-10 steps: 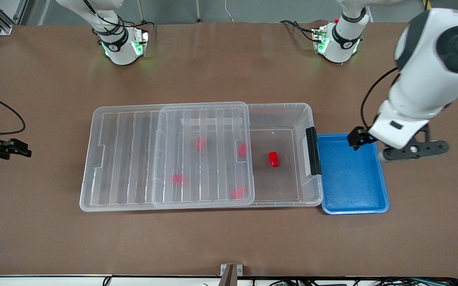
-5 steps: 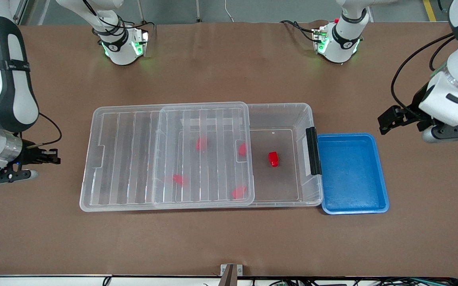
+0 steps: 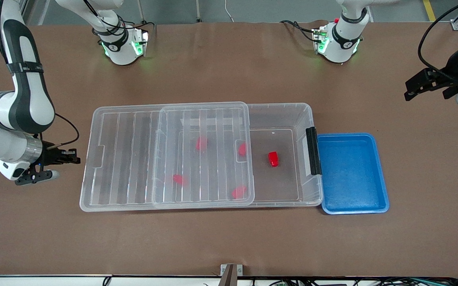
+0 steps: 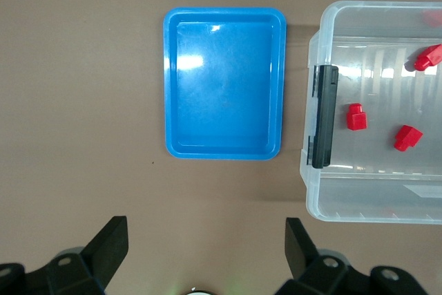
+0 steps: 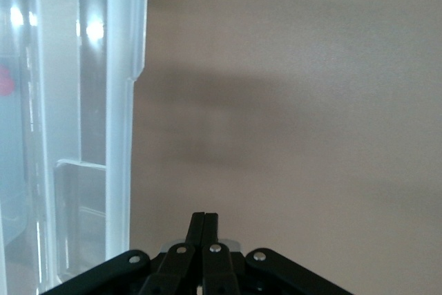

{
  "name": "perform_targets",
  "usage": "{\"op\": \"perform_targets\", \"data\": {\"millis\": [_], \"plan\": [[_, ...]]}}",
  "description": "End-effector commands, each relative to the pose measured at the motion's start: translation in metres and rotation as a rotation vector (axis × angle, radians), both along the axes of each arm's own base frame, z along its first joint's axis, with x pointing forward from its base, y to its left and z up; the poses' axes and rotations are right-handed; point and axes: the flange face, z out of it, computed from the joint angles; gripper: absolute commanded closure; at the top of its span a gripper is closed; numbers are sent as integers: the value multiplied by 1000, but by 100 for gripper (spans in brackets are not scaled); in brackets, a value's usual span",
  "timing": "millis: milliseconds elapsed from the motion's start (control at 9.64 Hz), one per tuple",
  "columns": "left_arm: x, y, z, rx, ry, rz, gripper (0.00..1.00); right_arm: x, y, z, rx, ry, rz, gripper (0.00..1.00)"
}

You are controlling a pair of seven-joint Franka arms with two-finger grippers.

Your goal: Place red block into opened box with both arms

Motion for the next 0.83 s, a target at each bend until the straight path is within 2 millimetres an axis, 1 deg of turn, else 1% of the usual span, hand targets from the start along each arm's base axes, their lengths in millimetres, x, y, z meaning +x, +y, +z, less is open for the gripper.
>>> {"op": "perform_targets", "data": {"millis": [0,311,415,519,726], "plan": [[1,0,-21,-9,35,-3,0,-1,16,-4,35,-2,4,100],[2,0,-21,-10,28,-1,0,1,31,-4,65,5,-18,100],[3,2,-22,-11,25,2,0,1,38,-3,66,9,-31,100],[5,2,-22,-12,16,2,0,2,50,-2,72,11,-34,100],[7,2,-24,-14,6,2,0,2,62,-3,74,20,-49,100]]}}
